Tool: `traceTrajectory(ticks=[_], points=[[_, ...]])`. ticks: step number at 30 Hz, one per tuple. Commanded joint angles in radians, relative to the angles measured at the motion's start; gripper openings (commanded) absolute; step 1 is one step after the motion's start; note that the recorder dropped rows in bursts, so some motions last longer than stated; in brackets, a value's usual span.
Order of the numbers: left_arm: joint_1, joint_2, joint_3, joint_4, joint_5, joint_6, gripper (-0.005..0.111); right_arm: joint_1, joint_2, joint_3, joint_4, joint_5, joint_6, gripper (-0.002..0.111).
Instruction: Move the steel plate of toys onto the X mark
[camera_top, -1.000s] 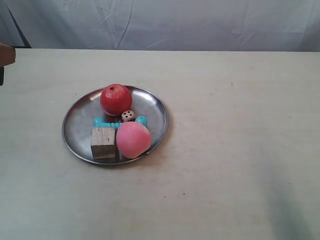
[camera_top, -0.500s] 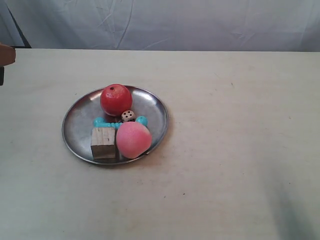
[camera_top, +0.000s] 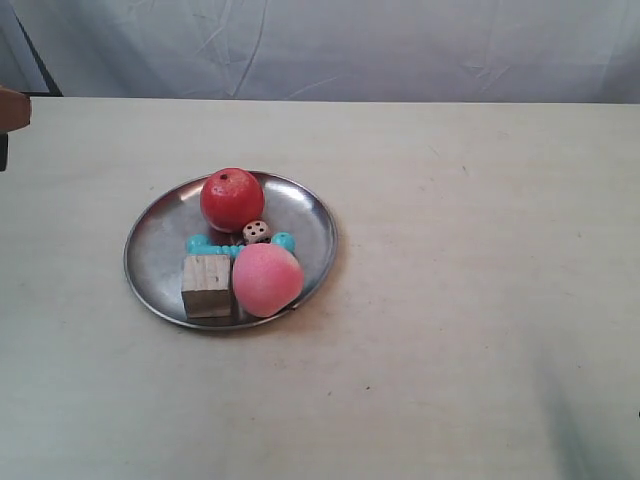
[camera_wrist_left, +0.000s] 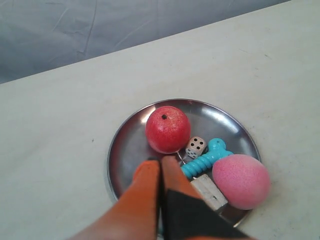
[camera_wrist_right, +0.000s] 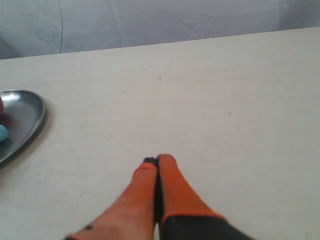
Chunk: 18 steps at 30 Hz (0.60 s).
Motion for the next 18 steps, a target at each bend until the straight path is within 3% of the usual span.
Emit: traceTrajectory(ticks=[1,18], points=[[-0.002,-0.008,0.004,0.001,-0.011,-0.003,0.000,0.005,-0.006,0.004,0.012,0.007,-0.015,0.000],[-0.002,-0.008,0.004,0.001,-0.011,-0.003,0.000,0.005,-0.006,0.004,0.019,0.007,-0.015,0.000]])
